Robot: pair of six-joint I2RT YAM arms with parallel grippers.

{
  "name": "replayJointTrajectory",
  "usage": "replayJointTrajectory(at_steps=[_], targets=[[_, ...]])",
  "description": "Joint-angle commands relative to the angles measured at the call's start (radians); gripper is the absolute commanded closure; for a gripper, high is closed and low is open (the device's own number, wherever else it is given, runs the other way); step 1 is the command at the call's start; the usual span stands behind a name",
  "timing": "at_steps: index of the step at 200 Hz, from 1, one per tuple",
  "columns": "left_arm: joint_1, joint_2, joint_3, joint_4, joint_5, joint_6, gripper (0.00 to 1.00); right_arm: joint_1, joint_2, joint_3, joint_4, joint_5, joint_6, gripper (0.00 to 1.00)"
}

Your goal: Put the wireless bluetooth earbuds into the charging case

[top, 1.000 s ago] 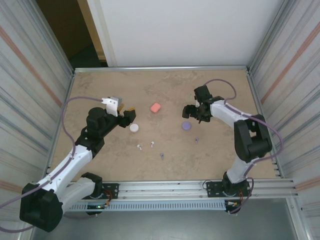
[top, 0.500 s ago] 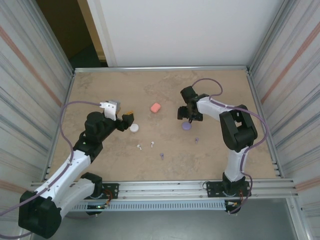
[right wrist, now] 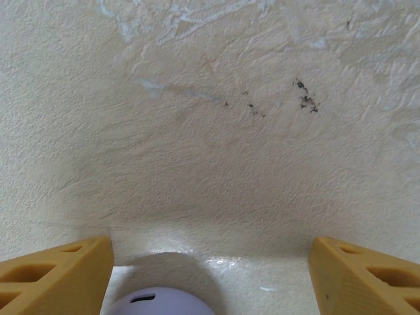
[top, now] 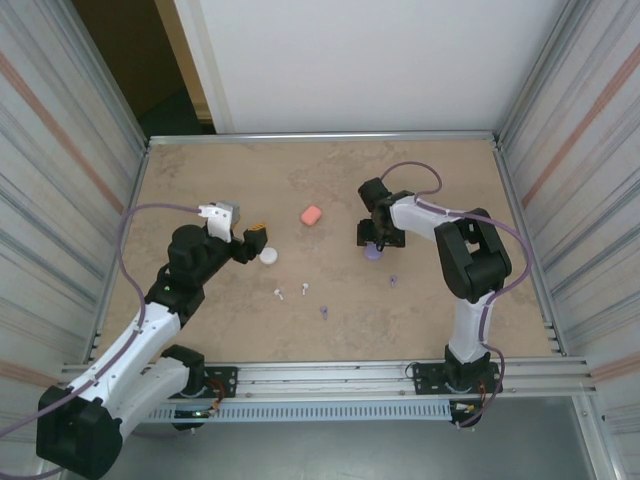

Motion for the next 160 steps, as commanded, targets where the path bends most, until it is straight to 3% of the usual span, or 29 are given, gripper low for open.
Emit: replayJointTrajectory(at_steps=[1,160], targets=[[0.006,-0.007,0.003,-0.005,-0.005,0.015,0.27,0.01,-0.035,-0.037,-0.037,0.02,0.011,0.23],[0.006,0.046,0.041,-0.005,0.026,0.003,0.26,-0.007,-0.189,-0.219,0.015,-0.014,0.039,0.25]])
